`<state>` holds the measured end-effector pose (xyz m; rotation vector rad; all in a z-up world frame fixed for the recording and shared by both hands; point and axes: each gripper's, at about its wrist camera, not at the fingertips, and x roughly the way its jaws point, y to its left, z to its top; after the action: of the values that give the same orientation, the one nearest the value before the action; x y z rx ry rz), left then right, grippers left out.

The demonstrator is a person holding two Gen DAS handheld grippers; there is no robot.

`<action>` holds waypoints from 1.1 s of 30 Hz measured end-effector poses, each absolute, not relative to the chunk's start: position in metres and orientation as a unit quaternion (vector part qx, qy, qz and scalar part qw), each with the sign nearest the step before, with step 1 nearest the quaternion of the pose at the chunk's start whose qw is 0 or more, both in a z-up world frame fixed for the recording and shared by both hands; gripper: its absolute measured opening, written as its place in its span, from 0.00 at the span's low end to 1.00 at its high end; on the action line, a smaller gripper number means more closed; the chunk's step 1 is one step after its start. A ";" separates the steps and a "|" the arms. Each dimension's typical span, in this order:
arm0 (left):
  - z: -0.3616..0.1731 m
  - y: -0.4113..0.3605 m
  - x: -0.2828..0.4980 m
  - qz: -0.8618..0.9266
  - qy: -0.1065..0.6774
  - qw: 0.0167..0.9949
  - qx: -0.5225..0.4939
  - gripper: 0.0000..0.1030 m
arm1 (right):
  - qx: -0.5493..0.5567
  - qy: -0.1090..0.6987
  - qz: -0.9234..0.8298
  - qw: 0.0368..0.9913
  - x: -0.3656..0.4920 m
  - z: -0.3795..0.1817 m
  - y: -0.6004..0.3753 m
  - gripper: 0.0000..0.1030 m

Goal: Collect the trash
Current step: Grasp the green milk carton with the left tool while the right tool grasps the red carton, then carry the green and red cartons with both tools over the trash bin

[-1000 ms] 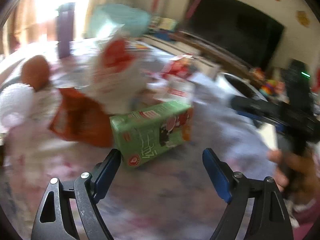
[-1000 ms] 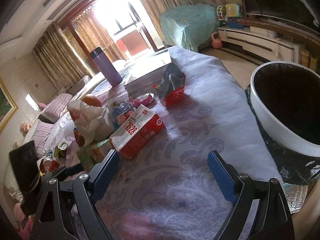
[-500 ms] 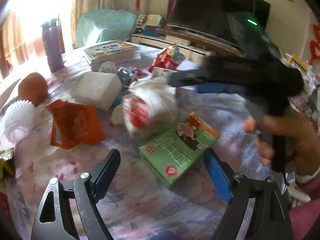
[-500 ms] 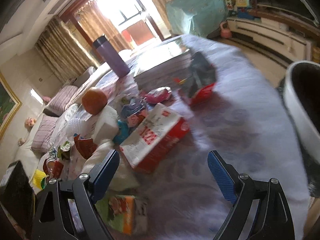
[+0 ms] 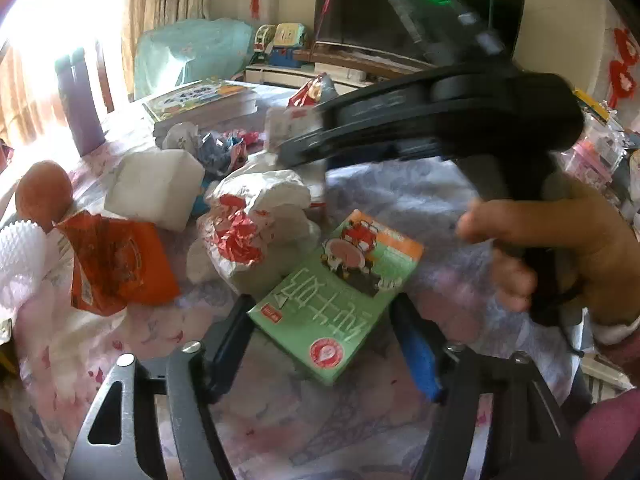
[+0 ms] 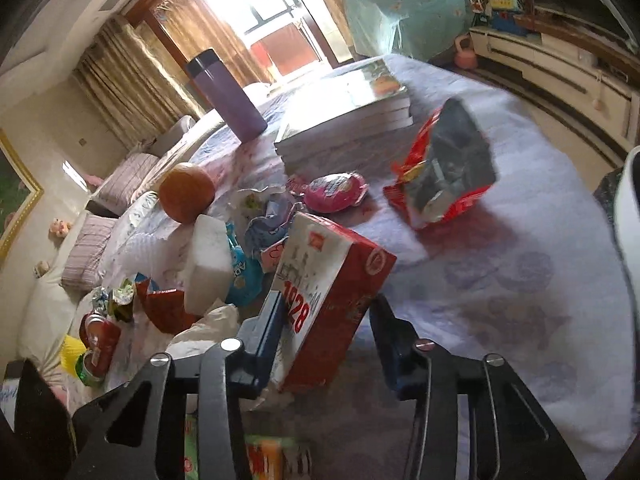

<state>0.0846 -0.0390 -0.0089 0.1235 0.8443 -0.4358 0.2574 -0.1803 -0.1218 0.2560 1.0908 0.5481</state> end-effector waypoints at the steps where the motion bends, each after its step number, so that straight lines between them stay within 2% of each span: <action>1: -0.011 -0.038 0.086 -0.207 0.407 0.888 0.057 0.63 | 0.117 0.507 0.257 0.814 0.254 -0.118 -0.186 0.40; 5: -0.008 -0.028 0.080 -0.186 0.409 0.893 0.029 0.58 | 0.129 0.502 0.259 0.815 0.248 -0.112 -0.202 0.37; 13: -0.003 -0.008 0.051 -0.097 0.399 0.911 -0.019 0.57 | 0.138 0.466 0.251 0.837 0.215 -0.093 -0.239 0.36; 17: -0.009 -0.023 0.051 -0.096 0.410 0.907 0.000 0.58 | 0.108 0.461 0.239 0.848 0.199 -0.092 -0.245 0.36; 23: -0.002 -0.033 0.063 -0.115 0.411 0.904 0.023 0.61 | 0.137 0.466 0.236 0.841 0.195 -0.098 -0.260 0.36; 25: -0.007 -0.036 0.066 -0.118 0.411 0.903 0.040 0.56 | 0.148 0.462 0.236 0.842 0.193 -0.096 -0.266 0.36; 33: -0.003 -0.050 0.069 -0.145 0.408 0.902 0.003 0.55 | 0.165 0.446 0.225 0.850 0.180 -0.089 -0.290 0.35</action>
<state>0.0687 -0.0504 -0.0027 0.0069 0.8430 -0.2998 0.1797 -0.2897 -0.0894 0.3481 0.9384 0.4748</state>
